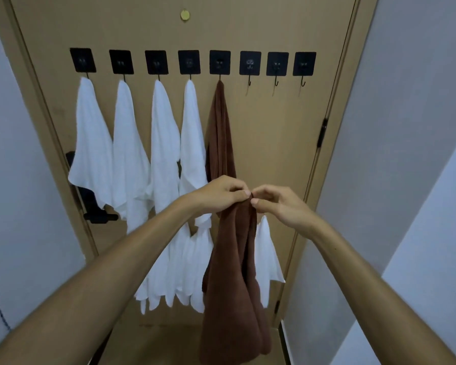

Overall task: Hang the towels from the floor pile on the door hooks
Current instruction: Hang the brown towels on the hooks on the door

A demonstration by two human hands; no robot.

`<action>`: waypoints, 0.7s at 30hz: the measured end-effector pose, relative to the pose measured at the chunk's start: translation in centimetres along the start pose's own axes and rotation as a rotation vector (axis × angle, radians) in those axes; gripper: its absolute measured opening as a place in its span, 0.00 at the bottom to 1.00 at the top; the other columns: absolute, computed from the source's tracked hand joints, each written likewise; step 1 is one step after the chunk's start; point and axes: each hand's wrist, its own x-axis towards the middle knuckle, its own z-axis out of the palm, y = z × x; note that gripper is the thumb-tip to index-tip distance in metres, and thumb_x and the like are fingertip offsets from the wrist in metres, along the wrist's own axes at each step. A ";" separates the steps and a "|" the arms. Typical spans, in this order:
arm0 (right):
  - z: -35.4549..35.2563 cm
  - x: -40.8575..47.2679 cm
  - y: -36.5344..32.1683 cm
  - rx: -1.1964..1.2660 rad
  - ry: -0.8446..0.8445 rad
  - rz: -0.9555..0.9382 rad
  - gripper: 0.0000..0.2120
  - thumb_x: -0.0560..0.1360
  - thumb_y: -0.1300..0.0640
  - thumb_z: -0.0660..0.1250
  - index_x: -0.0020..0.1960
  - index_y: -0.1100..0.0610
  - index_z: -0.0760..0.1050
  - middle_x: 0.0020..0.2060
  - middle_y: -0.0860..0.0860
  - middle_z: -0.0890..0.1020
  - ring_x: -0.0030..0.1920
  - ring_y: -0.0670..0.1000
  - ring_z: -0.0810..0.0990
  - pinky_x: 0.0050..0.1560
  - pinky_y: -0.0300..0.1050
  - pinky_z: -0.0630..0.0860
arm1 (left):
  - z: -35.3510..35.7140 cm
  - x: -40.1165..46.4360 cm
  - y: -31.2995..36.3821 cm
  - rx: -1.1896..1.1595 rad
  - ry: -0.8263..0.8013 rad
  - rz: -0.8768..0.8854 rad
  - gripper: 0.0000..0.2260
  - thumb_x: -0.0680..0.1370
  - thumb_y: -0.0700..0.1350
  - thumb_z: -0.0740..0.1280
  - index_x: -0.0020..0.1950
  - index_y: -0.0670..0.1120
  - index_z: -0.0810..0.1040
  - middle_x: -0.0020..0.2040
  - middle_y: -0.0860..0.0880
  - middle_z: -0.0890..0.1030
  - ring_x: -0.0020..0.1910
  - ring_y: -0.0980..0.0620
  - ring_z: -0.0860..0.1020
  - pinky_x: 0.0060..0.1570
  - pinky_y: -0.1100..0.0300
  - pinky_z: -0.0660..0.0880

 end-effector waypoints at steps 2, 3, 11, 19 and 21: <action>-0.8 1.5 0.2 -0.025 0.017 -0.017 0.07 0.77 0.64 0.64 0.51 0.67 0.77 0.41 0.57 0.80 0.41 0.50 0.78 0.41 0.34 0.77 | -0.3 1.6 0.0 -0.004 -0.002 -0.021 0.10 0.80 0.44 0.62 0.45 0.41 0.81 0.41 0.49 0.79 0.42 0.56 0.76 0.48 0.61 0.72; -1.5 2.3 0.3 -0.040 0.013 -0.015 0.07 0.78 0.64 0.63 0.50 0.68 0.77 0.40 0.58 0.79 0.39 0.51 0.77 0.40 0.35 0.76 | -0.6 2.5 0.0 -0.003 0.001 -0.031 0.10 0.80 0.44 0.63 0.45 0.41 0.81 0.41 0.49 0.80 0.42 0.56 0.76 0.47 0.62 0.71; -7.0 6.9 1.6 -0.042 -0.108 0.085 0.10 0.77 0.62 0.60 0.41 0.56 0.77 0.36 0.48 0.78 0.37 0.44 0.75 0.39 0.35 0.69 | -1.8 8.6 0.9 -0.025 0.028 -0.015 0.08 0.79 0.43 0.63 0.42 0.45 0.79 0.39 0.54 0.78 0.38 0.62 0.75 0.42 0.72 0.69; -10.2 11.1 3.3 -0.224 -0.009 -0.174 0.08 0.79 0.62 0.61 0.47 0.64 0.76 0.38 0.51 0.77 0.37 0.44 0.72 0.38 0.31 0.67 | -2.8 13.2 0.1 0.193 0.069 0.043 0.06 0.80 0.41 0.62 0.48 0.42 0.77 0.45 0.48 0.80 0.45 0.55 0.76 0.50 0.58 0.73; -10.9 12.5 3.6 -0.202 0.021 -0.165 0.04 0.78 0.63 0.61 0.48 0.62 0.75 0.37 0.51 0.74 0.35 0.45 0.69 0.34 0.33 0.65 | -3.6 14.4 -0.1 0.226 0.085 0.064 0.05 0.80 0.41 0.62 0.47 0.45 0.78 0.45 0.49 0.80 0.45 0.54 0.77 0.50 0.55 0.74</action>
